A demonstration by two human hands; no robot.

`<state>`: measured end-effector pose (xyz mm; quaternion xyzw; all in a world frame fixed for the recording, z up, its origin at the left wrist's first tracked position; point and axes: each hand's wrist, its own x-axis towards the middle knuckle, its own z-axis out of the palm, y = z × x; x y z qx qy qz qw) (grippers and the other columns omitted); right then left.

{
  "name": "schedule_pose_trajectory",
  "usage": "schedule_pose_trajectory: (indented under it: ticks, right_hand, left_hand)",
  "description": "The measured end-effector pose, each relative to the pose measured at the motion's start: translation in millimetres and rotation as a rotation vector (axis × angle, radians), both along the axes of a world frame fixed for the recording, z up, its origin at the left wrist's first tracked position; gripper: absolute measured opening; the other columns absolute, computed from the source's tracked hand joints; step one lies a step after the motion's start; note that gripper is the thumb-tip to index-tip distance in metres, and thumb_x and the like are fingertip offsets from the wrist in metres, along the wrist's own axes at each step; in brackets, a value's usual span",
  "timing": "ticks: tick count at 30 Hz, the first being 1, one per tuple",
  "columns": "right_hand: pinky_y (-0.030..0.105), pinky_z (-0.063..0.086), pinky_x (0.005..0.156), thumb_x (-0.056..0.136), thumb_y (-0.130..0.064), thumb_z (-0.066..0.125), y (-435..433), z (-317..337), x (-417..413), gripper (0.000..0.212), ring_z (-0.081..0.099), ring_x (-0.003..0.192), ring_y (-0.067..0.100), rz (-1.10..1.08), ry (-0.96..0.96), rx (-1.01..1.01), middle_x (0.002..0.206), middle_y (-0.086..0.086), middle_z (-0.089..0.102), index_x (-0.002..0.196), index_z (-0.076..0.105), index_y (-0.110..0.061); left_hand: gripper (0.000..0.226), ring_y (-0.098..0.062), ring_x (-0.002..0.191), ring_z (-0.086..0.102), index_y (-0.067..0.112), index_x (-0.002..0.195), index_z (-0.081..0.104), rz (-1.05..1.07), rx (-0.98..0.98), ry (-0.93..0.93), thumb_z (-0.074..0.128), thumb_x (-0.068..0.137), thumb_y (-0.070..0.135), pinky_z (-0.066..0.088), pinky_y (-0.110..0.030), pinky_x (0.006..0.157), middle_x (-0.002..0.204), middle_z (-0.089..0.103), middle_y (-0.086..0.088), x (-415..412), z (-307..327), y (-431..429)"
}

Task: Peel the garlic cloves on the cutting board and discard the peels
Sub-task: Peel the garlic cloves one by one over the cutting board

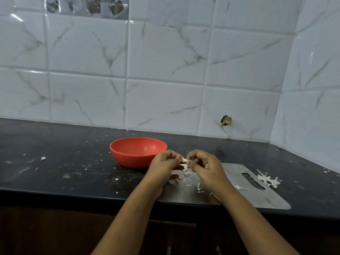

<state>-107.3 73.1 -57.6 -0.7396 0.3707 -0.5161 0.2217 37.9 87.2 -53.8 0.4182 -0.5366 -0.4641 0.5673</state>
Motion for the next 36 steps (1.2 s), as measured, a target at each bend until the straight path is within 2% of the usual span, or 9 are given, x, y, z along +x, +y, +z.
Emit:
schedule_pose_trajectory:
  ticks: [5,9,12,16,19,23,28,32,36]
  right_hand:
    - [0.012,0.035,0.053,0.086,-0.001,0.065,0.5,1.0,2.7,0.021,0.043,0.054,0.002,-0.124,0.095,-0.108,0.057,-0.009,0.048,0.074,0.063,-0.019]
    - [0.009,0.034,0.058,0.083,0.004,0.059,2.0,-3.7,6.3,0.02,0.05,0.064,0.005,-0.252,0.283,-0.294,0.069,-0.013,0.052,0.08,0.065,-0.014]
    - [0.015,0.039,0.065,0.082,0.005,0.059,2.2,-4.9,5.6,0.018,0.052,0.071,0.008,-0.236,0.35,-0.378,0.079,-0.01,0.056,0.086,0.066,-0.011]
    - [0.01,0.038,0.063,0.082,0.004,0.063,2.7,-2.9,4.3,0.017,0.054,0.074,0.005,-0.18,0.299,-0.35,0.076,-0.009,0.059,0.084,0.067,-0.012]
    - [0.019,0.041,0.064,0.083,0.003,0.065,3.4,-1.2,5.8,0.013,0.054,0.075,0.009,-0.148,0.264,-0.312,0.075,-0.006,0.06,0.082,0.067,-0.01]
    - [0.02,0.04,0.065,0.084,0.001,0.063,3.2,-1.5,6.4,0.012,0.051,0.068,0.004,-0.139,0.279,-0.295,0.072,-0.012,0.054,0.082,0.066,-0.011]
    - [0.011,0.035,0.061,0.085,0.0,0.062,2.4,-2.2,6.1,0.01,0.049,0.068,-0.001,-0.139,0.321,-0.279,0.074,-0.01,0.055,0.084,0.067,-0.01]
    - [0.013,0.035,0.06,0.085,-0.001,0.063,2.4,-2.3,6.2,0.01,0.049,0.066,0.002,-0.116,0.286,-0.255,0.071,-0.012,0.054,0.083,0.067,-0.01]
    - [0.013,0.037,0.06,0.086,-0.001,0.064,3.8,-1.3,5.4,0.02,0.051,0.066,0.002,-0.071,0.199,-0.185,0.068,-0.012,0.055,0.079,0.064,-0.02]
  left_hand:
    - [0.016,-0.012,0.074,0.062,0.013,0.079,0.056,0.099,-0.015,-0.027,0.056,0.095,0.009,0.049,-0.026,0.056,0.085,0.066,-0.007,-3.5,-4.0,-3.0]
    - [0.019,-0.014,0.074,0.062,0.014,0.075,0.057,0.187,-0.034,-0.088,0.058,0.093,0.008,0.05,-0.031,0.058,0.081,0.067,-0.007,-4.4,-7.6,-5.6]
    - [0.017,-0.015,0.075,0.063,0.012,0.077,0.057,0.183,0.009,-0.07,0.056,0.094,0.009,0.051,-0.031,0.061,0.081,0.067,-0.004,-3.7,-4.0,-1.9]
    - [0.015,-0.016,0.074,0.061,0.013,0.08,0.055,0.146,0.032,-0.071,0.053,0.095,0.009,0.048,-0.034,0.067,0.082,0.066,-0.003,-4.0,-2.0,-1.1]
    - [0.015,-0.015,0.068,0.059,0.012,0.082,0.055,0.144,0.029,-0.074,0.052,0.096,0.009,0.046,-0.03,0.062,0.08,0.064,-0.002,-4.1,-2.7,-2.5]
    - [0.015,-0.017,0.067,0.058,0.013,0.08,0.058,0.185,0.037,-0.079,0.053,0.094,0.008,0.047,-0.034,0.065,0.077,0.065,-0.003,-4.3,-5.2,-6.3]
    - [0.015,-0.017,0.067,0.06,0.011,0.079,0.061,0.217,0.048,-0.083,0.055,0.092,0.007,0.05,-0.035,0.068,0.079,0.068,-0.007,-4.6,-5.4,-8.1]
    - [0.011,-0.016,0.062,0.059,0.007,0.083,0.062,0.227,0.044,-0.058,0.056,0.092,0.005,0.051,-0.032,0.066,0.077,0.067,-0.006,-3.6,-4.1,-5.1]
    - [0.014,-0.017,0.063,0.058,0.007,0.08,0.062,0.22,0.043,-0.035,0.056,0.093,0.005,0.051,-0.033,0.069,0.074,0.066,-0.006,-2.9,-4.4,-4.5]
